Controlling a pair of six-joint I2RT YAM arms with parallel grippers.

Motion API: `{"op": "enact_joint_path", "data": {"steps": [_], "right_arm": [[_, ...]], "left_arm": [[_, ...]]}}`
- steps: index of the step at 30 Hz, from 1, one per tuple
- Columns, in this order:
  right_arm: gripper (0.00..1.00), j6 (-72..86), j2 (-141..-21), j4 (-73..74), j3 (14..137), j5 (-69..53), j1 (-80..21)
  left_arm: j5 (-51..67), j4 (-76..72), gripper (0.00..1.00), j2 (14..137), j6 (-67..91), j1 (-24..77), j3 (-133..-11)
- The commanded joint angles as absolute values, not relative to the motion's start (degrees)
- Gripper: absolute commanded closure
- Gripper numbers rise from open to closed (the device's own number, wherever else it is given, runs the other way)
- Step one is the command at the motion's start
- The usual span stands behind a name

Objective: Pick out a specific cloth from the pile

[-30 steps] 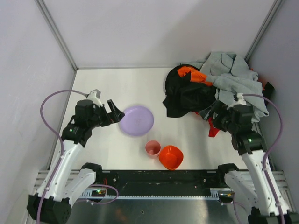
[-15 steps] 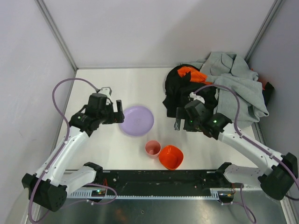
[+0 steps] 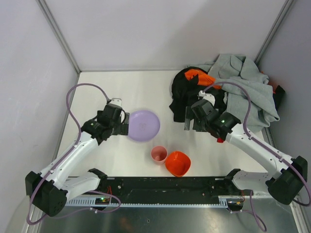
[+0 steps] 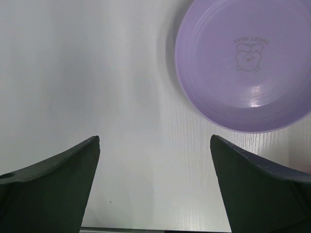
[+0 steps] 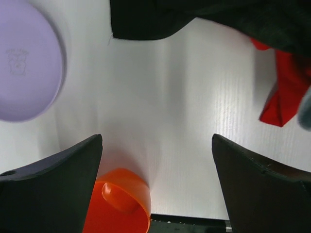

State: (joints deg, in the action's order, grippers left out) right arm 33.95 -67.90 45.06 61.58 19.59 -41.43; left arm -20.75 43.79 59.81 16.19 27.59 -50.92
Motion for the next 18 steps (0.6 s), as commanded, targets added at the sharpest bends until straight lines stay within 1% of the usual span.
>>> {"op": "enact_joint_path", "data": {"steps": [1,9,13,18], "right_arm": [[0.01,31.1,-66.5,46.7,65.1,22.5,-37.5],[0.01,26.2,-63.3,49.5,67.0,19.2,-23.1],[0.01,24.5,-60.0,51.5,67.0,16.4,-13.7],[0.01,23.4,-58.3,53.1,66.9,12.5,-7.1]], "left_arm": [[-23.2,40.5,0.0,58.1,14.8,27.9,-50.7],[-22.4,40.1,0.0,58.1,14.7,27.9,-50.4],[-22.4,39.9,0.0,58.0,14.6,27.9,-50.4],[-22.5,39.7,0.0,58.0,14.6,27.9,-50.3]]}}
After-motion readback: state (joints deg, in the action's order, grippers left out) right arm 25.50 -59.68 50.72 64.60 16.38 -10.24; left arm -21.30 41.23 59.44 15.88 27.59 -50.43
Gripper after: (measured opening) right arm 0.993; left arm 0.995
